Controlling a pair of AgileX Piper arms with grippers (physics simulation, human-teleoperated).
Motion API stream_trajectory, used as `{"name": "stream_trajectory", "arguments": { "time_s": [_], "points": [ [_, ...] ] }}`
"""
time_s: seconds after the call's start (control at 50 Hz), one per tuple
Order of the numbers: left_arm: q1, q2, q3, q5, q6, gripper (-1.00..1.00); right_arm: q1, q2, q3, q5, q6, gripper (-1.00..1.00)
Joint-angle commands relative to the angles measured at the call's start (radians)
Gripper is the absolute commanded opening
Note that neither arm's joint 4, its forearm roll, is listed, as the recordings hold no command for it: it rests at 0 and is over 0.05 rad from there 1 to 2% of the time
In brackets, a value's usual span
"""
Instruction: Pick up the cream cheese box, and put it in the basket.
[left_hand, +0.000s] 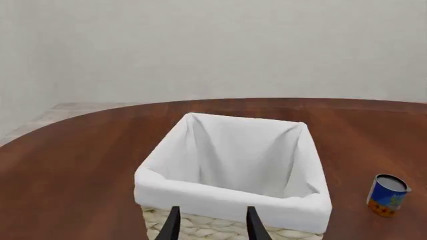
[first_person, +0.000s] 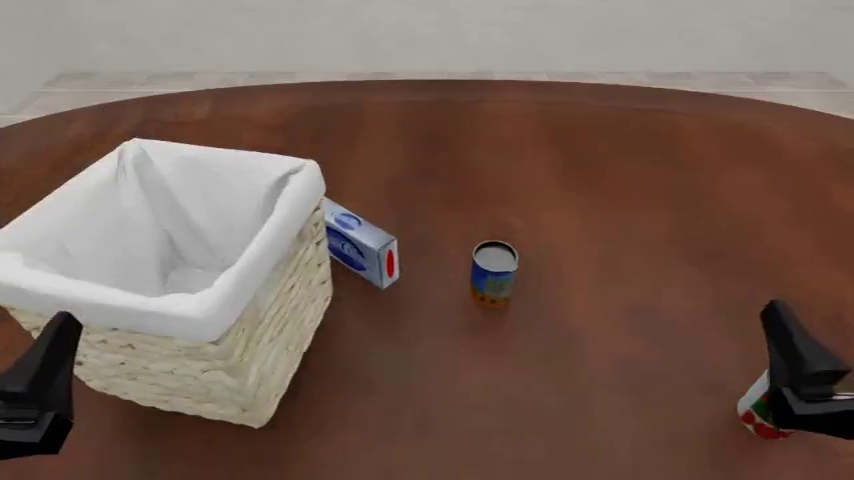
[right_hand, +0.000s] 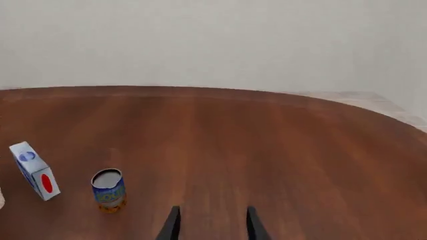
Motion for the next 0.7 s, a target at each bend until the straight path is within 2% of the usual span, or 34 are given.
{"name": "stream_trajectory", "arguments": {
  "time_s": [0.02, 0.06, 0.12, 0.26, 0.46, 0.56, 0.64, 0.66, 0.7],
  "points": [
    [0.001, -0.006, -0.004, 0.011, -0.001, 1.0, 0.065, -0.119, 0.002, 0.071, -0.114, 1.0],
    [0.001, -0.006, -0.004, 0.011, -0.001, 1.0, 0.066, -0.109, 0.002, 0.06, -0.118, 1.0],
    [0.001, -0.006, -0.005, 0.011, -0.001, 1.0, 0.062, -0.093, -0.003, 0.048, -0.077, 1.0],
    [0.001, -0.007, -0.01, 0.018, -0.001, 1.0, 0.06, -0.06, -0.023, 0.032, -0.091, 1.0],
    [0.001, -0.005, -0.005, 0.011, -0.001, 1.0, 0.078, -0.063, -0.095, 0.075, -0.1, 1.0],
    [0.001, -0.005, -0.005, 0.011, -0.001, 1.0, 0.147, 0.057, -0.112, -0.02, -0.153, 1.0],
    [0.001, -0.005, -0.005, 0.011, -0.001, 1.0, 0.175, 0.164, -0.129, -0.099, -0.153, 1.0],
    [0.001, -0.005, -0.005, 0.011, -0.001, 1.0, 0.205, 0.241, -0.144, -0.151, -0.167, 1.0],
    [0.001, -0.005, -0.005, 0.011, -0.001, 1.0, 0.213, 0.265, -0.148, -0.17, -0.171, 1.0]
  ]
}}
